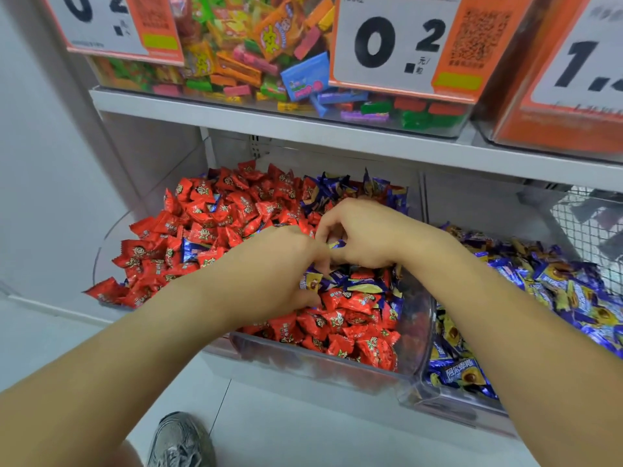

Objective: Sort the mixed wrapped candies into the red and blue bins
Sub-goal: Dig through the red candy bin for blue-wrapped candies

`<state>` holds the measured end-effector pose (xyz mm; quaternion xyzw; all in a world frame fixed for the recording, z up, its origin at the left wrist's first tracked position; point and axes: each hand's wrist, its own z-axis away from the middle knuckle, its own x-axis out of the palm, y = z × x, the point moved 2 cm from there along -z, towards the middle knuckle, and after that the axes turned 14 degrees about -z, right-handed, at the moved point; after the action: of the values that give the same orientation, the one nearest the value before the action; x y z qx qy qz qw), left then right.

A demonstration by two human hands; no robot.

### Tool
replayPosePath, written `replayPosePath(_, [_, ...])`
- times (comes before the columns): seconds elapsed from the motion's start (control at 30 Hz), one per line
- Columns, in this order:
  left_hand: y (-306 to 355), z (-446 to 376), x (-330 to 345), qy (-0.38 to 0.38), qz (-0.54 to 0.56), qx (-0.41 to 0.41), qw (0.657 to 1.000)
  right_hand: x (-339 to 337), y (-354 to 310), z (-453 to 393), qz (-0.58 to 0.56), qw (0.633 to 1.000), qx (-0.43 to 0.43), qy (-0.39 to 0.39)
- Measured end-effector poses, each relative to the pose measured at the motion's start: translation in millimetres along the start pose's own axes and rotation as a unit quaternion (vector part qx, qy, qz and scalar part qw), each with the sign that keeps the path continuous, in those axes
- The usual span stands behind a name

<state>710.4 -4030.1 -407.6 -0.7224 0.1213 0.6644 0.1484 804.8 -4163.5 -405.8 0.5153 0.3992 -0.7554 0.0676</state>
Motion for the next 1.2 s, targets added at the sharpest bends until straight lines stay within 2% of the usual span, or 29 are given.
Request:
replayPosePath(0.1, [-4.8,2.5,-5.9,0.04,0.073,-0.027,0.996,-6.7,0.6,4.3,0.014,1.0,0.003,0.004])
replayPosePath(0.27, [-2.4,2.2,-16.0,0.145,0.18,-0.087,0.969,-23.7,1.8,13.5,0.027,0.999,0.024,0.007])
replayPosePath(0.4, [5.4,-15.0,-8.6,0.088,0.197,-0.132,0.967,-38.0,0.5,20.1,0.026,0.996,0.031,0.08])
replayPosePath(0.57, [10.9,-38.9,13.1,-0.027,0.022,-0.088,0.996,-35.7,8.2,25.5,0.025,0.996,0.052,0.068])
replayPosePath(0.67, [9.2,-49.4,15.2,-0.059,-0.016,-0.079,0.995,-39.6,9.4,27.6,0.022,0.995,0.041,0.094])
replayPosePath(0.8, [2.5,-58.6,16.3,-0.104,-0.024,-0.08,0.991,-39.9,10.0,28.8,0.027,0.994,0.047,0.092])
replayPosePath(0.87, [-0.4,-60.1,18.1,-0.094,-0.012,-0.091,0.991,-38.6,9.8,27.6,0.029,0.994,0.051,0.09])
replayPosePath(1.07, [-8.9,-58.0,24.0,-0.001,0.018,-0.098,0.995,-39.9,10.6,27.3,0.023,0.995,0.052,0.084])
replayPosePath(1.2, [-18.3,-52.3,25.6,0.023,0.066,-0.101,0.992,-38.6,10.0,24.9,0.006,0.996,0.056,0.07])
